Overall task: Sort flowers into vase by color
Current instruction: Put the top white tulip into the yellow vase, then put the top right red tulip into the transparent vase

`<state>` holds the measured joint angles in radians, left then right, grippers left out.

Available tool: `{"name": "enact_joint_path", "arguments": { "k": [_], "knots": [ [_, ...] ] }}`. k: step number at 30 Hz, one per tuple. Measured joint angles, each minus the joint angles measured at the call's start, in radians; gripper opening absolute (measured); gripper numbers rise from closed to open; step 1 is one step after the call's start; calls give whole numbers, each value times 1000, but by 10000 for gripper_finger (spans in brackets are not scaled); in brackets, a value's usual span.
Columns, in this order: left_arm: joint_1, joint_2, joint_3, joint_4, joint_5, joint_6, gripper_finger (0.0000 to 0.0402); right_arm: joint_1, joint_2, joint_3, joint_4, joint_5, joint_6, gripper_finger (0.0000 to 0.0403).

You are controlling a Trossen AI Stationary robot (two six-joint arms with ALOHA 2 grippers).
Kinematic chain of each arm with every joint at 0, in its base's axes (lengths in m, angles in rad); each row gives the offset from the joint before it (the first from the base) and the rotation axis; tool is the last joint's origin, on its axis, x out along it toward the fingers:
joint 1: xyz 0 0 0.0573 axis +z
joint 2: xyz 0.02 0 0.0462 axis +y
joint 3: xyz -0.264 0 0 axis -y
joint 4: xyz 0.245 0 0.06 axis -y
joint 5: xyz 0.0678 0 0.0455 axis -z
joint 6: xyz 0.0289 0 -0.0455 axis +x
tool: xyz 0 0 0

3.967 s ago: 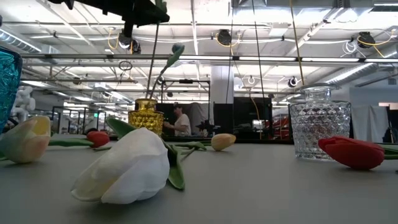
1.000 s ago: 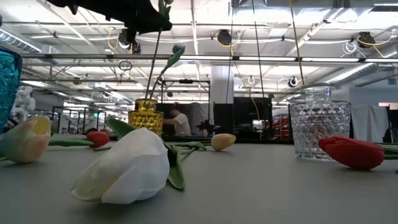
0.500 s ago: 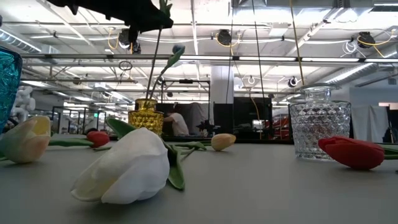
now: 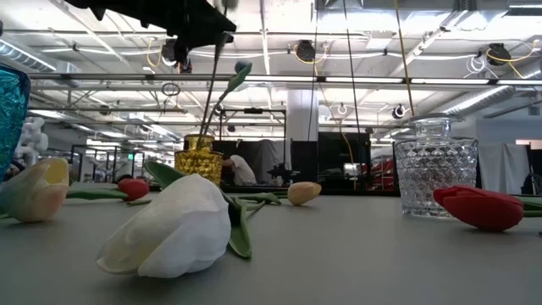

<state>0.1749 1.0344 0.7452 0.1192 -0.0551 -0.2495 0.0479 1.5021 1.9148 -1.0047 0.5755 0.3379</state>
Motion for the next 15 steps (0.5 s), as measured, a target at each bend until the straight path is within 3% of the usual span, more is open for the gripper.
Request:
{"name": "enact_joint_path", "arguments": {
  "k": [5,15],
  "knots": [
    [0,0,0,-1,-5,-9,169,0,0,0,6,0,-3,93],
    [-6,-1,0,-3,2,-34,171,0,0,0,5,0,-10,93]
  ]
}}
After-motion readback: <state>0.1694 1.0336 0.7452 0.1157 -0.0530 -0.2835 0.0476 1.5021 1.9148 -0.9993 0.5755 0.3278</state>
